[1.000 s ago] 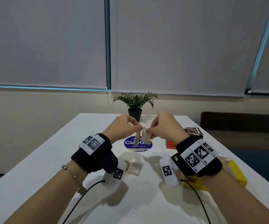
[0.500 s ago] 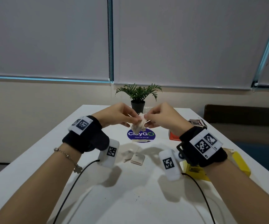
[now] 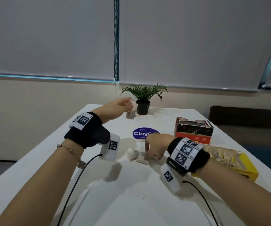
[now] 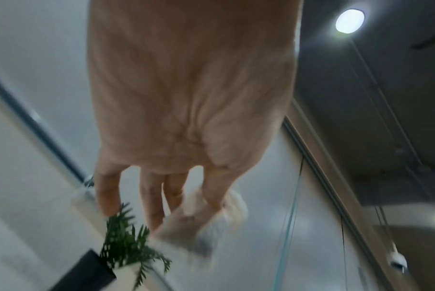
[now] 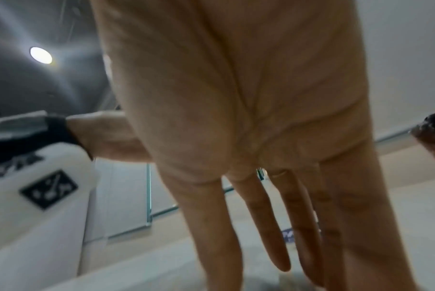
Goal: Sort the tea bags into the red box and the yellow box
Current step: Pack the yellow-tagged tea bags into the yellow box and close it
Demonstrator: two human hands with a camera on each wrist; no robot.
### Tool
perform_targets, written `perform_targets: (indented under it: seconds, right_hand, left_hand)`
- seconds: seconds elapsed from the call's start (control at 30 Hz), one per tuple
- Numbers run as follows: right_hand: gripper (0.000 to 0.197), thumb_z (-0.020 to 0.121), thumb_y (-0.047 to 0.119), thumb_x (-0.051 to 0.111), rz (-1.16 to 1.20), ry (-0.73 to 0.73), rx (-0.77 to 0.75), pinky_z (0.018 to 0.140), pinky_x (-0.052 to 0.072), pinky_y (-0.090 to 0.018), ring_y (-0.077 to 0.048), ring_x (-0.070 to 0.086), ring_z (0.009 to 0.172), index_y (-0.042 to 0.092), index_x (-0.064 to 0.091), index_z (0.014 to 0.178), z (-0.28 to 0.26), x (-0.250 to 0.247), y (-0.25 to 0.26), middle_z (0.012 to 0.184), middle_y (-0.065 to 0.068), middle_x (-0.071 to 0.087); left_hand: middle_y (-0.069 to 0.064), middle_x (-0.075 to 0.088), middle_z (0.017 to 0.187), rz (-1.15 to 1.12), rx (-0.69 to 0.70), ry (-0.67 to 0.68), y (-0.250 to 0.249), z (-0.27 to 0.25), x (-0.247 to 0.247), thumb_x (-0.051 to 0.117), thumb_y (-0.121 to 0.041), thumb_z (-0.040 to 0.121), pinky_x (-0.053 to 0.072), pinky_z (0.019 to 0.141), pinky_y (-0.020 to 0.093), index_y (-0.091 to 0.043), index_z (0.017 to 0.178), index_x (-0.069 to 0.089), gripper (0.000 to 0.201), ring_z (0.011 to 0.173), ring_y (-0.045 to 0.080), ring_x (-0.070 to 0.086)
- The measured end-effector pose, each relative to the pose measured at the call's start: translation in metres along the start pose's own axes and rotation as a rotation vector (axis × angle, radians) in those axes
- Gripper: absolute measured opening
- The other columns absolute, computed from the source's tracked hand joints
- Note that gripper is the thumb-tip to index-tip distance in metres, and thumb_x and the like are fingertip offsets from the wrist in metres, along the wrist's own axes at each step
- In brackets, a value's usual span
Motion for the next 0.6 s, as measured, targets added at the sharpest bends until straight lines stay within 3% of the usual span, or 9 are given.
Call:
perform_targets:
  seconds: [0.1,0.17,0.23,0.33,0.4,0.5,0.6]
  right_hand:
    - [0.034,0.084,0.021,0.074,0.037,0.029,0.010,0.088,0.057,-0.036,-0.023,0.067,0.087,0.001,0.069,0.110,0.004,0.004,0.002,0.106,-0.013,0.072]
    - [0.033,0.081,0.017,0.077,0.099,0.058,0.038,0.092,0.056,-0.042,-0.027,0.070,0.097,0.000,0.070,0.108,0.009,0.007,-0.004,0.105,-0.014,0.073]
    - [0.033,0.078,0.013,0.078,0.168,0.054,0.058,0.091,0.057,-0.045,-0.030,0.071,0.097,-0.001,0.069,0.107,0.012,0.009,-0.009,0.101,-0.016,0.074]
    - [0.037,0.077,0.012,0.078,0.189,0.052,0.065,0.093,0.055,-0.045,-0.029,0.071,0.097,0.002,0.067,0.111,0.012,0.010,-0.012,0.099,-0.014,0.075]
    - [0.037,0.077,0.014,0.078,0.168,0.073,0.062,0.094,0.055,-0.043,-0.023,0.069,0.091,0.005,0.068,0.112,0.010,0.011,-0.013,0.089,-0.006,0.073]
    - [0.037,0.075,0.016,0.079,0.144,0.101,0.064,0.094,0.055,-0.042,-0.024,0.069,0.091,0.006,0.068,0.109,0.009,0.013,-0.014,0.083,-0.004,0.071]
    - [0.036,0.075,0.011,0.081,0.242,0.092,0.070,0.089,0.057,-0.040,-0.025,0.071,0.083,0.003,0.065,0.107,0.006,0.007,-0.020,0.088,-0.011,0.073]
  left_hand:
    - [0.003,0.063,0.088,-0.269,-0.065,-0.049,0.003,0.002,0.006,0.032,-0.012,0.104,0.042,0.087,0.035,-0.019,0.091,0.051,0.024,0.091,0.018,0.059]
    - [0.002,0.055,0.078,-0.381,-0.114,-0.093,0.006,0.003,0.009,0.030,-0.009,0.102,0.045,0.085,0.036,-0.017,0.090,0.050,0.024,0.076,0.016,0.056]
    - [0.001,0.043,0.071,-0.467,-0.173,-0.107,0.010,0.003,0.015,0.030,-0.013,0.100,0.050,0.078,0.036,-0.017,0.084,0.047,0.024,0.062,0.014,0.045]
    - [-0.002,0.032,0.068,-0.504,-0.253,-0.079,0.014,0.000,0.027,0.032,-0.040,0.100,0.044,0.060,0.027,-0.017,0.079,0.042,0.032,0.057,0.013,0.035]
    - [-0.003,0.031,0.067,-0.467,-0.273,-0.073,0.015,0.000,0.032,0.042,-0.056,0.094,0.034,0.053,0.023,-0.016,0.087,0.046,0.041,0.057,0.013,0.033]
    - [-0.004,0.028,0.064,-0.440,-0.237,-0.005,0.014,0.003,0.042,0.061,-0.032,0.092,0.020,0.048,0.021,-0.016,0.089,0.045,0.023,0.053,0.009,0.025]
    - [0.001,0.044,0.072,-0.389,-0.299,-0.017,0.028,0.002,0.043,0.055,-0.020,0.098,0.028,0.050,0.019,-0.012,0.088,0.048,0.014,0.056,0.009,0.034]
Point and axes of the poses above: each hand's wrist, its own z-axis towards the middle knuckle, its own x-axis out of the palm, y = z × x, the point moved 10 cm from there along z, towards the middle knuckle
